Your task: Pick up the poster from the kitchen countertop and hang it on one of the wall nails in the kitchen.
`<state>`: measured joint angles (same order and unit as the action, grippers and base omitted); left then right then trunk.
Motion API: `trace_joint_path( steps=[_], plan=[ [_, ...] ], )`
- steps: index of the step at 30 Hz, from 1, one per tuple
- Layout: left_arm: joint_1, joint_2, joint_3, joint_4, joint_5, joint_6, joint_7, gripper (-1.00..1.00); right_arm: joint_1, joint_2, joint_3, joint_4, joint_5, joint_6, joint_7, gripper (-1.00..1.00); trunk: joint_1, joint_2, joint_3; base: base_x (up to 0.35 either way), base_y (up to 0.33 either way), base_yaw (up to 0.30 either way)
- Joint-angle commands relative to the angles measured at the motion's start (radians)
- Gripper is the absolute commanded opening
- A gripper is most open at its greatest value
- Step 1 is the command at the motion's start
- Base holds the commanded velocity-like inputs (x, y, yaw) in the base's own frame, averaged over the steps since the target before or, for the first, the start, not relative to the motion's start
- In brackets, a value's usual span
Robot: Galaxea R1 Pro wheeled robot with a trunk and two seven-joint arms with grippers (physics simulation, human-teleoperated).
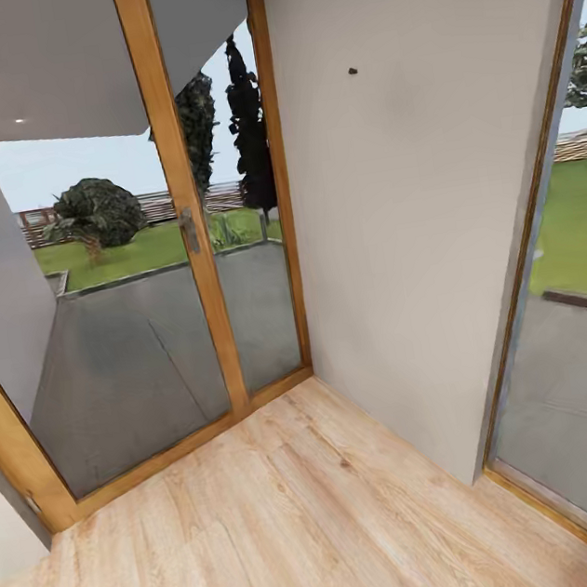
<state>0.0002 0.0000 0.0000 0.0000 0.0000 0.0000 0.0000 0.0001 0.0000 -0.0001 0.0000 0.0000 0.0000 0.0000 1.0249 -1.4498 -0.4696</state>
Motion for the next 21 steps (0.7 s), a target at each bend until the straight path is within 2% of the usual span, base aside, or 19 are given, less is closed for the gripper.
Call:
trace_joint_path(
  steps=[1,9,21],
  plan=[
    [0.006,-0.006,0.006,-0.006,-0.003,-0.006,-0.003,1.0,-0.006,-0.003,0.001,-0.006,0.004,-0.006,0.001,1.0,0.0,0.0,0.0,0.0,0.0,0.0],
    [0.051,-0.05,0.005,-0.05,-0.002,-0.02,-0.003,1.0,-0.052,-0.002,0.002,-0.051,0.006,-0.041,0.001,1.0,0.0,0.0,0.0,0.0,0.0,0.0],
    [0.061,-0.05,0.005,-0.117,-0.002,-0.02,-0.003,1.0,-0.121,-0.002,0.002,-0.071,0.006,-0.041,0.001,1.0,0.0,0.0,0.0,0.0,0.0,0.0]
  ],
)
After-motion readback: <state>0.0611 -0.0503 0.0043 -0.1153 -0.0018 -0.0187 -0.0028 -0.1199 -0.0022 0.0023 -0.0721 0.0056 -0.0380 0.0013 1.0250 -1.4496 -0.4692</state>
